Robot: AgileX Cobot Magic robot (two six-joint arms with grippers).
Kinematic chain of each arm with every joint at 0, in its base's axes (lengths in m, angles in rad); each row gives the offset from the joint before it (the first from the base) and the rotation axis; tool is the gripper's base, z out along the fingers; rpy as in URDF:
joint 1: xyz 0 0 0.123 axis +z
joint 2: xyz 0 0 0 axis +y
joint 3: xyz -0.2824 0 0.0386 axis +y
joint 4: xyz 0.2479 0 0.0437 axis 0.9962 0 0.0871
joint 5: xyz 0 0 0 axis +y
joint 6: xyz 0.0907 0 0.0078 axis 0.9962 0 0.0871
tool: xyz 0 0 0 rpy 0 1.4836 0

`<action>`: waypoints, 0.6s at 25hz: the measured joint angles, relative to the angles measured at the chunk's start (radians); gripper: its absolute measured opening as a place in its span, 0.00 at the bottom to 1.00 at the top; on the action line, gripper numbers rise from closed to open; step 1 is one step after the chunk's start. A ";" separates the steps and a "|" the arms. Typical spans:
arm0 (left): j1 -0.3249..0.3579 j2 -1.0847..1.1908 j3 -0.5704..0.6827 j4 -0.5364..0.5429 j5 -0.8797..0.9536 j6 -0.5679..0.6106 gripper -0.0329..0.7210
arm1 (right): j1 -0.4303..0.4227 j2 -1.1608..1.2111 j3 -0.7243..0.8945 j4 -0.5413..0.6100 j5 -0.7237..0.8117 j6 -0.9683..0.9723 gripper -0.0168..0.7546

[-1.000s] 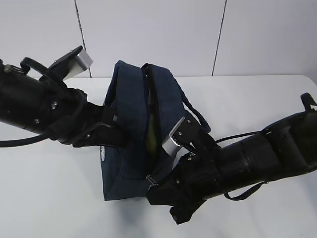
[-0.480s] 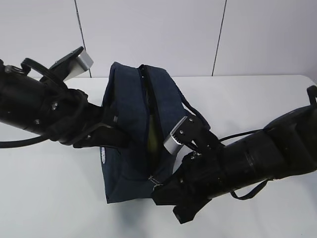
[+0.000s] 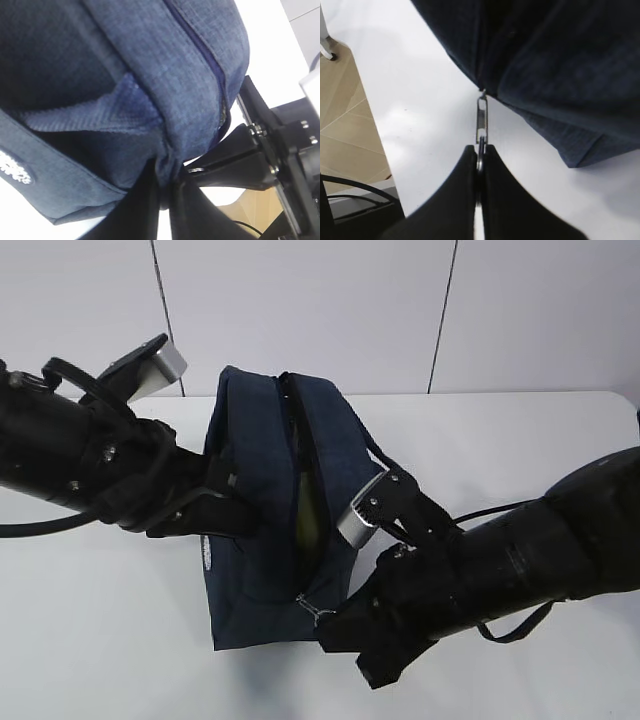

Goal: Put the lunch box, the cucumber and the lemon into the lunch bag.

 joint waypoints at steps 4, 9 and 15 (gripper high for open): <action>0.000 0.000 0.000 0.000 -0.003 0.000 0.05 | 0.000 -0.021 0.002 -0.003 -0.011 0.000 0.00; 0.000 0.000 0.000 0.000 -0.006 0.000 0.05 | 0.000 -0.031 0.004 -0.004 -0.011 0.000 0.00; 0.000 0.000 0.000 0.000 -0.008 0.000 0.05 | 0.000 -0.069 0.004 0.019 -0.006 -0.004 0.00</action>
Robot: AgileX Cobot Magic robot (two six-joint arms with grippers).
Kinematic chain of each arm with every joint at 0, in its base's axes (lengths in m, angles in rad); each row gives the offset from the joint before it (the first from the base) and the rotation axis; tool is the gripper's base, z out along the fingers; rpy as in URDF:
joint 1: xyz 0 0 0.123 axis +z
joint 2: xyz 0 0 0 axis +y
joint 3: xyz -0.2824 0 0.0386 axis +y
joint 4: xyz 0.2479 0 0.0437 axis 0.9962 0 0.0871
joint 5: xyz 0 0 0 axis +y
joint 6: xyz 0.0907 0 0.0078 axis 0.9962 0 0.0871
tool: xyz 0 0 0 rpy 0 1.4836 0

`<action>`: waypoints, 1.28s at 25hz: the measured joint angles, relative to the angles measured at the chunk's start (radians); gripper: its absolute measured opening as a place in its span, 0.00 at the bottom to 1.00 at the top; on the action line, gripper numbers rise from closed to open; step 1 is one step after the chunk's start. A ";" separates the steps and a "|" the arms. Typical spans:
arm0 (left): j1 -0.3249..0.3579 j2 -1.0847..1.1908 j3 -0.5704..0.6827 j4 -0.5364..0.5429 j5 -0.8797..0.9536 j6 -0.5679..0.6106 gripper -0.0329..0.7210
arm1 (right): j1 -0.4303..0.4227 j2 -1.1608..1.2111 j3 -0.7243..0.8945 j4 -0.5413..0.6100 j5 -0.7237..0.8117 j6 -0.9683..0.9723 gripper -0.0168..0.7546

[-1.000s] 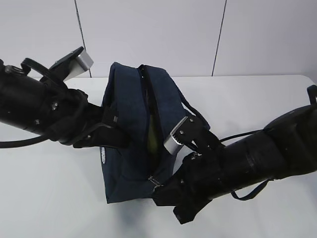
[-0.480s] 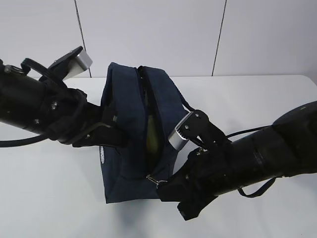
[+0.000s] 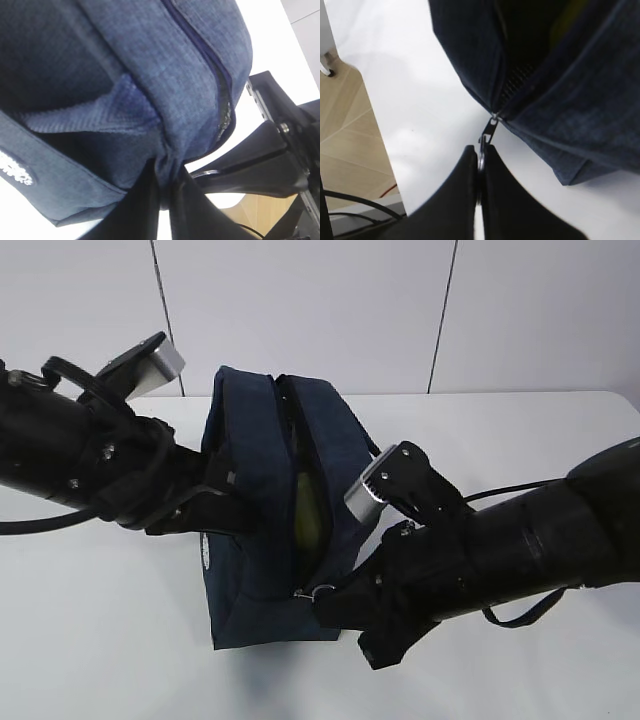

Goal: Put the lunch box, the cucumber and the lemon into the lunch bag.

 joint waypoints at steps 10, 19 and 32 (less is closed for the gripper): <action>0.000 0.000 0.000 0.000 -0.011 0.000 0.05 | 0.000 -0.009 0.004 0.081 0.024 -0.030 0.00; 0.000 0.000 0.000 0.000 -0.020 0.000 0.05 | 0.000 -0.009 0.004 0.114 0.024 -0.033 0.00; 0.000 0.000 0.000 0.000 -0.034 0.000 0.05 | 0.000 -0.072 0.006 0.126 -0.009 -0.035 0.00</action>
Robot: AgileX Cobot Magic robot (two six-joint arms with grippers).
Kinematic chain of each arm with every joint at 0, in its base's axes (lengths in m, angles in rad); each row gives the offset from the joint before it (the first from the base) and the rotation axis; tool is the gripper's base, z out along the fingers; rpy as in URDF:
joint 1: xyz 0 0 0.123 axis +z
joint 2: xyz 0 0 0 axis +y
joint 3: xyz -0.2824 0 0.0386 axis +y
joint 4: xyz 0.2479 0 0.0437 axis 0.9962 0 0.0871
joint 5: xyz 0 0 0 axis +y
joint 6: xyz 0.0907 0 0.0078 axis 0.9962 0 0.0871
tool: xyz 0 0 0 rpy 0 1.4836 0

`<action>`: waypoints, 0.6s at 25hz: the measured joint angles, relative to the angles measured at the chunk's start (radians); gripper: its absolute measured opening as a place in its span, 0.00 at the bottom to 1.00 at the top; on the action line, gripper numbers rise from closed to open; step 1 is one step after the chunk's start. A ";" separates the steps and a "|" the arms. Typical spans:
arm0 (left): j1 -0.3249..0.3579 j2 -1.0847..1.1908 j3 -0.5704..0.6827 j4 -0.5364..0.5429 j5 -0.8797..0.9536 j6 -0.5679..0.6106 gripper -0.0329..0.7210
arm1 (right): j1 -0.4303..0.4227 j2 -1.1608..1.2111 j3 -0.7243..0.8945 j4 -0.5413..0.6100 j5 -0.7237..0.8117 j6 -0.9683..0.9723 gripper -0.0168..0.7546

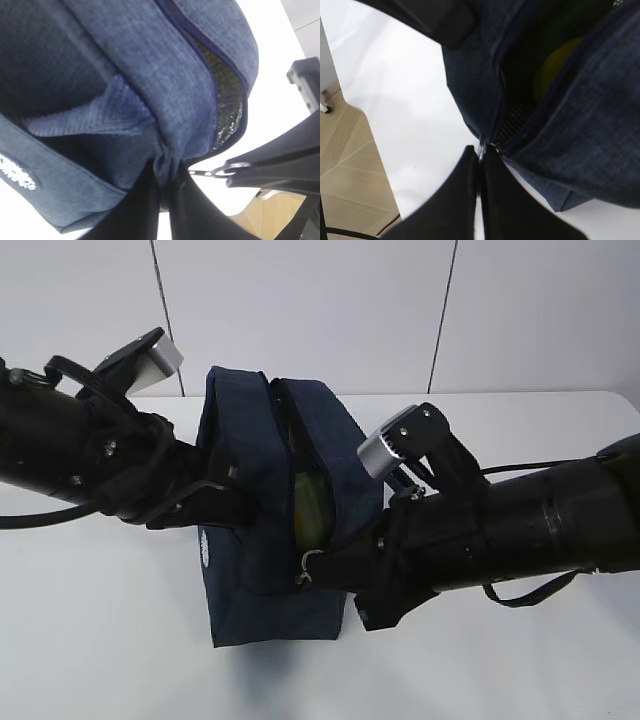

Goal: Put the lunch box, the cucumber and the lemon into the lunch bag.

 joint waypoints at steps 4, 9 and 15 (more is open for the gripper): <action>0.000 0.000 0.000 0.000 -0.002 0.000 0.05 | 0.000 -0.019 0.000 0.002 -0.002 0.000 0.00; 0.000 0.000 0.000 0.000 -0.002 0.000 0.05 | 0.000 -0.044 0.000 0.006 -0.018 -0.002 0.00; 0.000 0.000 0.000 0.000 -0.004 0.000 0.05 | 0.000 -0.058 0.002 0.037 -0.026 0.003 0.00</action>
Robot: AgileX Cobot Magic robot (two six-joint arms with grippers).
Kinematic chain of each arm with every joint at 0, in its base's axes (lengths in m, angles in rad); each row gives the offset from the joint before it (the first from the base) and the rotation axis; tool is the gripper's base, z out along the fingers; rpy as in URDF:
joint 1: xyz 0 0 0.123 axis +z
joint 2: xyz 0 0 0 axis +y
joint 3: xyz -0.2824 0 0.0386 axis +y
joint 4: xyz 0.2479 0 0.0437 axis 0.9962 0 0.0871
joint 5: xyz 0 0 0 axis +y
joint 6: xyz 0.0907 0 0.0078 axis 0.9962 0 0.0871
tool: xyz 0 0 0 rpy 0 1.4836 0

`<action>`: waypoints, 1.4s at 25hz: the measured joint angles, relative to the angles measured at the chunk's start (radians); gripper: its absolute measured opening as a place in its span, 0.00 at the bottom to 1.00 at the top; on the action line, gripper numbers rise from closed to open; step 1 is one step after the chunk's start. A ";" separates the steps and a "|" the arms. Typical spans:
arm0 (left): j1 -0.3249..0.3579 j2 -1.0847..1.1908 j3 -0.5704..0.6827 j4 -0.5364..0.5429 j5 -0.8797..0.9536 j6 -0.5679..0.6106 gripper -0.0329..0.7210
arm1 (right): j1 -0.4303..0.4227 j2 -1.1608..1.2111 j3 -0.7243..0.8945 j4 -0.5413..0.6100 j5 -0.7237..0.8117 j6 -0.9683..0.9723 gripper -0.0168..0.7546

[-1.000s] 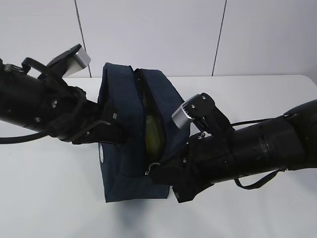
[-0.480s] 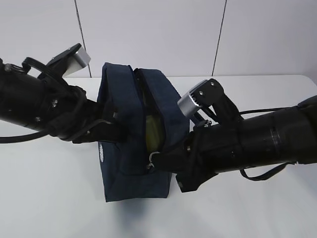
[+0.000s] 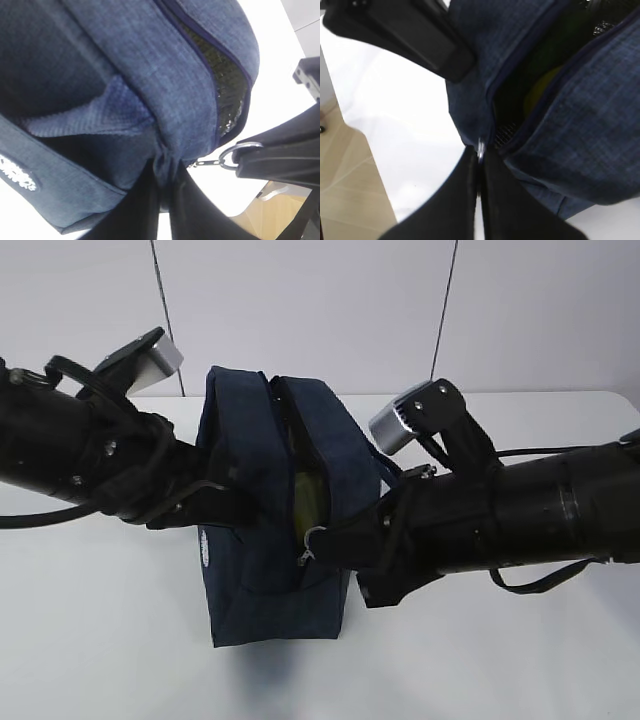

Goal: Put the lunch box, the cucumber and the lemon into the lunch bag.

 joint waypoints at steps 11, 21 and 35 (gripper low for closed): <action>0.000 0.000 0.000 0.000 -0.002 0.000 0.05 | 0.000 0.000 0.000 0.099 0.004 0.166 0.00; 0.000 0.000 0.000 0.000 -0.002 0.000 0.05 | 0.000 0.000 0.000 0.104 0.000 0.334 0.00; 0.000 0.000 0.000 0.004 -0.002 0.000 0.05 | 0.000 0.000 -0.024 0.105 -0.001 0.351 0.00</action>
